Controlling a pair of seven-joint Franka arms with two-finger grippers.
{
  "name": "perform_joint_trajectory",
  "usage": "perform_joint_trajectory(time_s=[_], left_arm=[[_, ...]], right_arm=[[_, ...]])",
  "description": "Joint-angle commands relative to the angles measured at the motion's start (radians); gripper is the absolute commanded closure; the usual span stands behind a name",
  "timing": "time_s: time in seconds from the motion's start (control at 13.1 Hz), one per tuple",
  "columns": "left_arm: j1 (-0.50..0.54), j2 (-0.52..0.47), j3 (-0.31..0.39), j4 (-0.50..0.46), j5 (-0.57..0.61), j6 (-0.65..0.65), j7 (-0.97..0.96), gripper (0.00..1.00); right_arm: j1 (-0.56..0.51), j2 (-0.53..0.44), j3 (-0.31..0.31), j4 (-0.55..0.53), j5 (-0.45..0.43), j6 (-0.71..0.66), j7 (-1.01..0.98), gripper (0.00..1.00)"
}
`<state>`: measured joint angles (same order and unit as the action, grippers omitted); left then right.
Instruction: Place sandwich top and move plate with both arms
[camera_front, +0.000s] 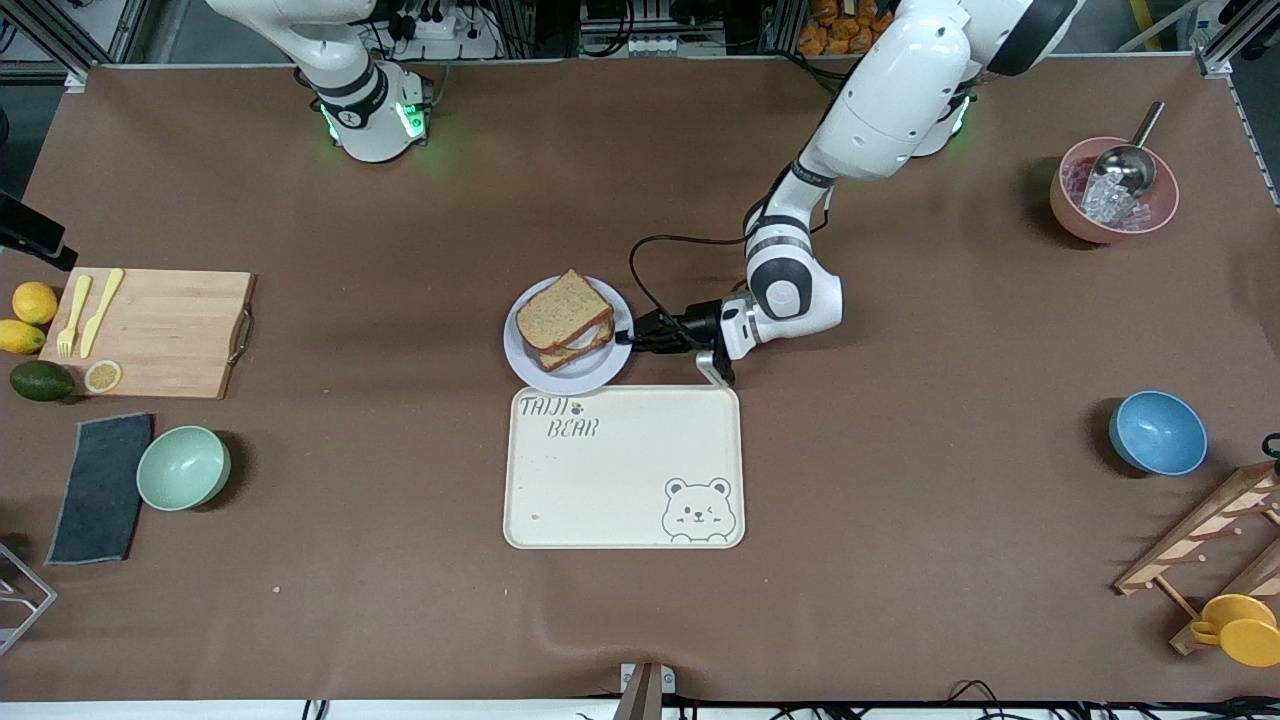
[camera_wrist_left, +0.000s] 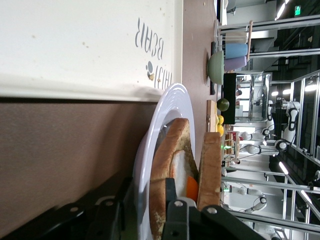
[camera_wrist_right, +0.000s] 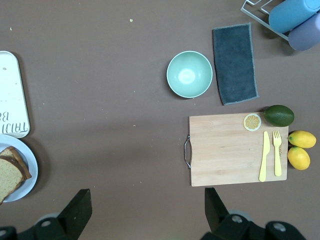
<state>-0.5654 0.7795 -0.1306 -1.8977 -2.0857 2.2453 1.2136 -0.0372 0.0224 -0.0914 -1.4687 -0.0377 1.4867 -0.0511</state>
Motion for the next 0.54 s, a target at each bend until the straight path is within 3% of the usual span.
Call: perform_joint_trajectory(time_s=[0.0,0.46], left_arm=[[-0.025,0.053,0.0,0.045,-0.05,0.011,0.052,0.72],[-0.025,0.057,0.002,0.043,-0.048,0.01,0.055,0.76]], right_arm=[[0.014,0.011,-0.007,0.025,-0.01,-0.006,0.017,0.0],[0.028,0.013,-0.007,0.024,-0.018,-0.009,0.017,0.0]])
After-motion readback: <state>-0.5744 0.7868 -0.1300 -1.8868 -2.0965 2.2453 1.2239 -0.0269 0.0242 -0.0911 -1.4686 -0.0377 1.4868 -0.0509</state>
